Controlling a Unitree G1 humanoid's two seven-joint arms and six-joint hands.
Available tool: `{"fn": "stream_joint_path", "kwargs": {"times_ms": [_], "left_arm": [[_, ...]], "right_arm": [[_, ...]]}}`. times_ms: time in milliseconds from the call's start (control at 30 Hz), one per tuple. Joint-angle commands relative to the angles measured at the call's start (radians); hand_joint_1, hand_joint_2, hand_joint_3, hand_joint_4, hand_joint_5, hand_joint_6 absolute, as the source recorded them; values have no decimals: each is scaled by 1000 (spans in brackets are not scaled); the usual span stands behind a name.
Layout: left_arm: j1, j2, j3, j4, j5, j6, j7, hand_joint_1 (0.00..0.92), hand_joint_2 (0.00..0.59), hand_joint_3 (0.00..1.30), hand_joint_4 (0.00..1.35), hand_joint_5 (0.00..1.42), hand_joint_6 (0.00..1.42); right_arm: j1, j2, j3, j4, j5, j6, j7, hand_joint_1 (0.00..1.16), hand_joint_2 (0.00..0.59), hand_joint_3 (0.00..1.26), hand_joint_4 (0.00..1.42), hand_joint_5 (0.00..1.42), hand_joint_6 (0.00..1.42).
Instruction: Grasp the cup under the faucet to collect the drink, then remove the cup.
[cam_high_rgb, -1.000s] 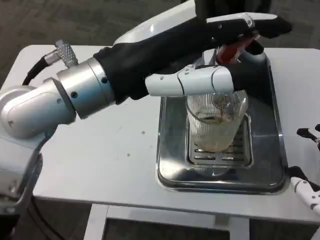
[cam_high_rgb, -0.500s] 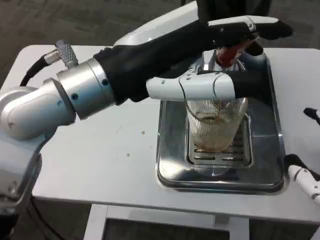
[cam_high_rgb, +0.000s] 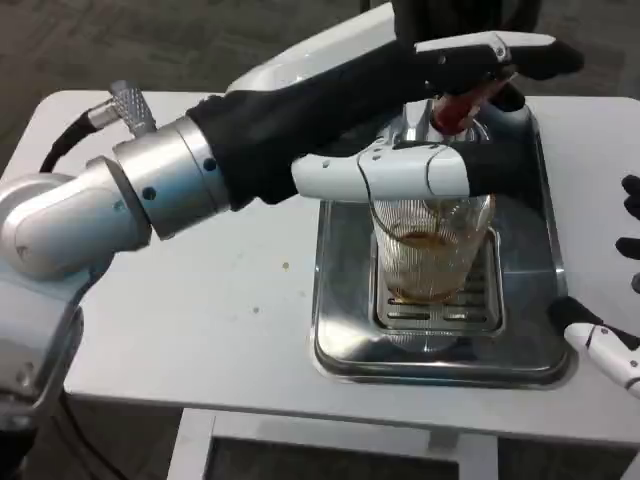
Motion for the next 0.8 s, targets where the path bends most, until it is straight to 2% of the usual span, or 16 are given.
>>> {"fn": "stream_joint_path", "kwargs": {"times_ms": [33,433,800], "left_arm": [[47,27,-42,12,24,16,-62,0,74,166,110,210,160],[54,33,-37,1,22,20,-61,0,74,166,110,213,160],[54,40,-35,-16,20,29,-64,0,73,166,110,214,160]], "right_arm": [[-23,-22,5,63,45,-58,-33,573,256,5,34,142,238],[-73,-47,40,149,90,-126,-81,602,241,0,34,123,228],[-114,-41,92,180,94,-123,-114,604,242,0,26,111,212]]}}
